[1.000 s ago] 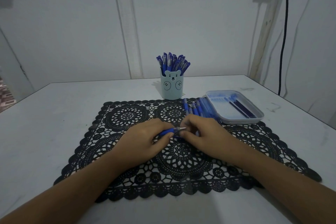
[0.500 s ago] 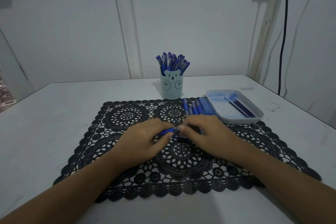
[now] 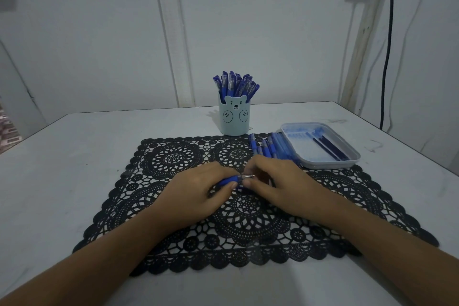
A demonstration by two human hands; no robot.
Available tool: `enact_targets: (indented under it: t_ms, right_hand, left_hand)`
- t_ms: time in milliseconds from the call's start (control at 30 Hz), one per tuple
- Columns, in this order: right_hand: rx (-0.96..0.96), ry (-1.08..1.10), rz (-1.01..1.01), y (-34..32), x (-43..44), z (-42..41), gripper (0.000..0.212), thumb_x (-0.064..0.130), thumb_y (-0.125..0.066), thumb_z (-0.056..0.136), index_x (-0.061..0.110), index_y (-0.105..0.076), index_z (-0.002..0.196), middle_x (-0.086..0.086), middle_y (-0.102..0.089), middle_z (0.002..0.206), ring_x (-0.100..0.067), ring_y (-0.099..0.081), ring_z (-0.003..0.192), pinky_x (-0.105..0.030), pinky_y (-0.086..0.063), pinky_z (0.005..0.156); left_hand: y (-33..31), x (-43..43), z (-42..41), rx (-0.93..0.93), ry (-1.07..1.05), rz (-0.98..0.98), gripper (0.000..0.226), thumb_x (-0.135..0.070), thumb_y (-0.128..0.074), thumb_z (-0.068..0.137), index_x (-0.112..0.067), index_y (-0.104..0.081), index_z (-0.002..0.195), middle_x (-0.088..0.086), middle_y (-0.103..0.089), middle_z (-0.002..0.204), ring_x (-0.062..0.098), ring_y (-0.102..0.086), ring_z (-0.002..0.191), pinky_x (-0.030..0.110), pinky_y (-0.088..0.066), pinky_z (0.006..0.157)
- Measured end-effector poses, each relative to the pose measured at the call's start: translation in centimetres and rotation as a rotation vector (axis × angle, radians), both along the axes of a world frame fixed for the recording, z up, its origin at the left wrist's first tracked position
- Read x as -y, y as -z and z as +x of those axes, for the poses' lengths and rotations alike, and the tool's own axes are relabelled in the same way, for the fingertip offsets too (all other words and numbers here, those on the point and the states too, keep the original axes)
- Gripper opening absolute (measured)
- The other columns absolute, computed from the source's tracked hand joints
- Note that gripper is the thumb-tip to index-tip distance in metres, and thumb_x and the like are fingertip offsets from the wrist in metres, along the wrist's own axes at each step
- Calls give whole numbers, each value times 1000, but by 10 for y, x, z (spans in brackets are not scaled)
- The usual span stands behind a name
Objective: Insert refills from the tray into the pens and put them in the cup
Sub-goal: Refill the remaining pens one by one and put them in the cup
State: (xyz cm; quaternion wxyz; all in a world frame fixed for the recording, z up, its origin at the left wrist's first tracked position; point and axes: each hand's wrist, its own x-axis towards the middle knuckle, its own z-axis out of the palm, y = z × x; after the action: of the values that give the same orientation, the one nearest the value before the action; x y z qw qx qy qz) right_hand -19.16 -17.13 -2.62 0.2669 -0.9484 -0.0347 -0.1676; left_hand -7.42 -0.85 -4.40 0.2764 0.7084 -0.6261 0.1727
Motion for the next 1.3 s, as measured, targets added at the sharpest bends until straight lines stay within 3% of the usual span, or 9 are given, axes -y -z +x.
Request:
enact_targets:
  t_ms: [100,233,400,600,700,833,1000,1200,1300]
  right_hand:
    - [2,16,-12,0,0,1,24,36,-44,93,19,-58,83,5,-59,72,-5,-50,64,-23,-40,61]
    - [2,-19,-34,2,2,0,11,33,-56,88,25,-53,95,8,-58,74,-4,-51,65,-14,-38,58]
    - [43,-11,-62,5,4,3,16,34,-50,92,21,-60,91,6,-62,75,-7,-53,68,-22,-41,62]
    - [60,6,-83,7,6,4,25,42,-43,88,23,-60,83,9,-59,66,-4,-50,62,-19,-28,60]
    - [15,25,-58,3,8,3,21,42,-48,90,25,-61,88,8,-61,71,-3,-50,63,-17,-29,60]
    - [-37,93,-191,1,14,3,32,57,-45,84,33,-54,104,21,-47,82,3,-43,77,-29,-38,75]
    - [-101,163,-404,6,21,3,39,55,-42,86,33,-58,115,8,-41,97,-6,-35,90,-28,-29,77]
    - [-65,113,-294,4,14,3,11,41,-52,88,33,-56,94,15,-44,91,-6,-41,88,-28,-35,79]
    - [-37,137,-68,-2,12,0,8,28,-53,89,32,-47,86,15,-55,82,-9,-54,78,-23,-44,69]
  left_hand:
    - [1,0,0,23,-3,11,26,-33,-47,90,-20,-63,104,-12,-58,81,-3,-49,70,17,-43,61]
    - [1,0,1,7,0,1,27,-33,-46,90,-19,-63,105,-12,-59,82,-2,-51,71,19,-44,61]
    - [1,0,1,71,-17,-4,28,-34,-43,93,-19,-63,105,-10,-61,85,-1,-53,74,21,-46,60]
    - [2,2,-1,114,-15,-39,24,-33,-44,94,-20,-61,103,-9,-61,85,3,-55,73,25,-48,56]
    - [1,2,-1,102,-29,-31,26,-34,-44,93,-18,-63,103,-9,-62,86,4,-55,73,24,-48,56]
    - [1,2,0,65,-78,-18,28,-36,-46,90,-19,-63,103,-12,-59,85,1,-53,71,17,-45,59]
    - [1,2,0,29,-130,-28,29,-39,-44,89,-21,-63,102,-17,-57,84,-4,-48,73,8,-38,66]
    - [0,2,-1,8,-134,-20,30,-40,-44,88,-22,-63,103,-18,-55,83,-2,-48,73,9,-39,66]
    - [0,3,0,-25,-136,-18,29,-40,-42,88,-23,-61,103,-20,-49,80,-3,-47,72,7,-39,66]
